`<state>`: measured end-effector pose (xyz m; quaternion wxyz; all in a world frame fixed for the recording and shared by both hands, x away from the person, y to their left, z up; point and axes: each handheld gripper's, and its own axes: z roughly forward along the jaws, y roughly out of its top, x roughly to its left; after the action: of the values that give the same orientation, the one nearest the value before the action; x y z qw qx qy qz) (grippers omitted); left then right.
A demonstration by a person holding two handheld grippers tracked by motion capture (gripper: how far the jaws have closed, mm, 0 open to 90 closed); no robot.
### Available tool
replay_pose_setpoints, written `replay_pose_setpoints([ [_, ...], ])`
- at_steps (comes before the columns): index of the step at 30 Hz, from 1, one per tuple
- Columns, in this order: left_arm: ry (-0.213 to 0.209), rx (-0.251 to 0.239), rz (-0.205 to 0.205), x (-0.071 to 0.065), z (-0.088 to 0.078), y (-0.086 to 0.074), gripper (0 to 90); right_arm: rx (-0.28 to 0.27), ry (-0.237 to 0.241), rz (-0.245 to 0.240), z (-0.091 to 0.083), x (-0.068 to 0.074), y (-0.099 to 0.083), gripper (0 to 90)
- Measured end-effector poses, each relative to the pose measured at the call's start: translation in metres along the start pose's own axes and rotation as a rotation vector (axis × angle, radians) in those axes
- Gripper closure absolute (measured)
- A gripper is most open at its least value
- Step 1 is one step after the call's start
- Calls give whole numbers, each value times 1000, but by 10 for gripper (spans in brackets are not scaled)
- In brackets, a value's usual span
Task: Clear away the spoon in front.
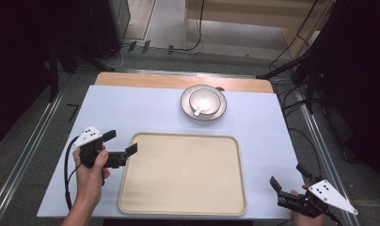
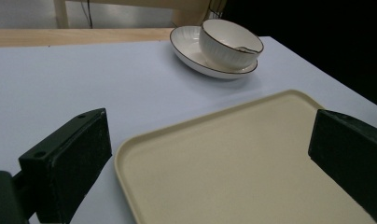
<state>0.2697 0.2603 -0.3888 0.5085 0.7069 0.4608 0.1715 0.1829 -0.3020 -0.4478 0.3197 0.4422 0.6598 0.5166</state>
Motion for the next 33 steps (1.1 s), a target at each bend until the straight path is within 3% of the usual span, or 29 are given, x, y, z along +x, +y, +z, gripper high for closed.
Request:
replay_pose_setpoints([
  [6,-43,-3,-19,-11,18,11,0,-2,-3,4,0,-1,0,0],
  [8,-39,2,5,-17,23,15,0,-2,-1,5,0,-1,0,0],
  [18,-66,31,29,-39,53,33,0,-4,0,8,0,-1,0,0],
  [33,-74,55,25,-48,89,48,0,-2,9,6,1,-1,0,0],
])
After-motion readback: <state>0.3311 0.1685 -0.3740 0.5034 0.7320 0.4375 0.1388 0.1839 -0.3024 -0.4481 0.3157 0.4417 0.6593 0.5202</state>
